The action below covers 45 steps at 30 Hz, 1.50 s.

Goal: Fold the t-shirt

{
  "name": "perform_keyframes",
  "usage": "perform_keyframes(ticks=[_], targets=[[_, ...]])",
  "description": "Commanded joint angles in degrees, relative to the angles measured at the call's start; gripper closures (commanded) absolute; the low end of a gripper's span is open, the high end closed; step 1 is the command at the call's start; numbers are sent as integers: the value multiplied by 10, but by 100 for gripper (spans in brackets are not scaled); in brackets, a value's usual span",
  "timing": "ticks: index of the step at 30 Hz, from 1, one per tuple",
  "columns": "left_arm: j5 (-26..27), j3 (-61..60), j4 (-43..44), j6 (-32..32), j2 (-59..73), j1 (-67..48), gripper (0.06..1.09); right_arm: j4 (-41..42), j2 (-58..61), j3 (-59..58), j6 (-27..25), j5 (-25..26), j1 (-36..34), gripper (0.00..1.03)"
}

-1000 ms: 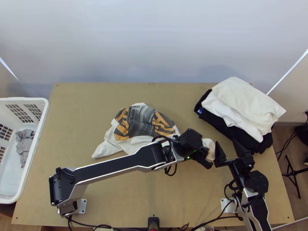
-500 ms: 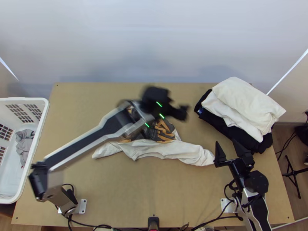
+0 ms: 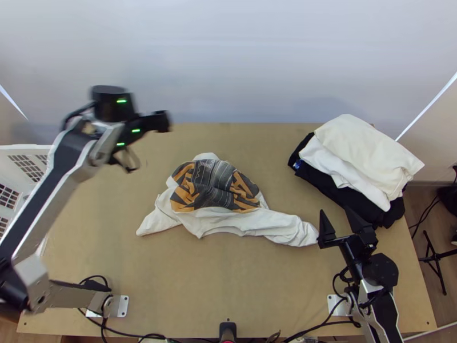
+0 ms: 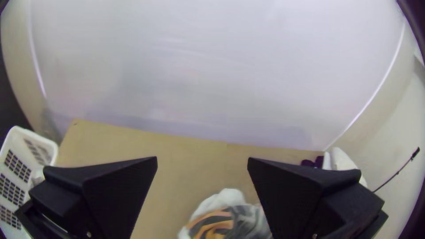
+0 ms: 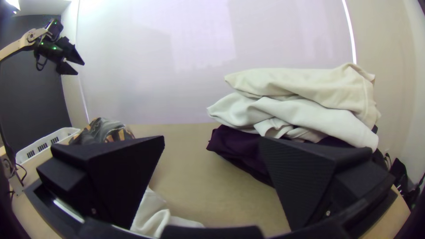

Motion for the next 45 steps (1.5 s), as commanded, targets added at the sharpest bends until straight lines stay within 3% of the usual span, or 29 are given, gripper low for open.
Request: perform_keyframes(ticks=[1,5,8,11,15,20,22,26,33,36,42,45], targets=[[-4,-112,-58,22,-128,164,10,0,0,0,1,0,1,4],[-4,-155,-83,43,-193,226,10,0,0,0,97,-1,26,4],[-3,-177,-93,54,-223,265,10,-1,0,0,98,-2,57,4],[-1,-196,-96,58,-244,290,10,-2,1,0,89,2,116,4],[4,-222,-97,62,-258,298,10,-3,0,2,89,15,101,4],[6,-251,-82,75,-257,302,10,-38,17,48,-3,12,121,4],[10,-261,-80,75,-258,302,10,-73,74,94,-42,12,145,4],[24,-298,-49,64,-266,301,10,-150,301,235,-66,7,228,4],[40,-343,1,50,-271,288,10,-211,596,453,-69,-12,364,4],[40,-352,10,49,-271,288,10,-264,743,575,-19,-12,420,4],[40,-372,14,40,-272,286,10,-352,974,825,190,-14,491,4],[40,-381,16,39,-279,285,10,-390,1065,928,239,-45,493,4]])
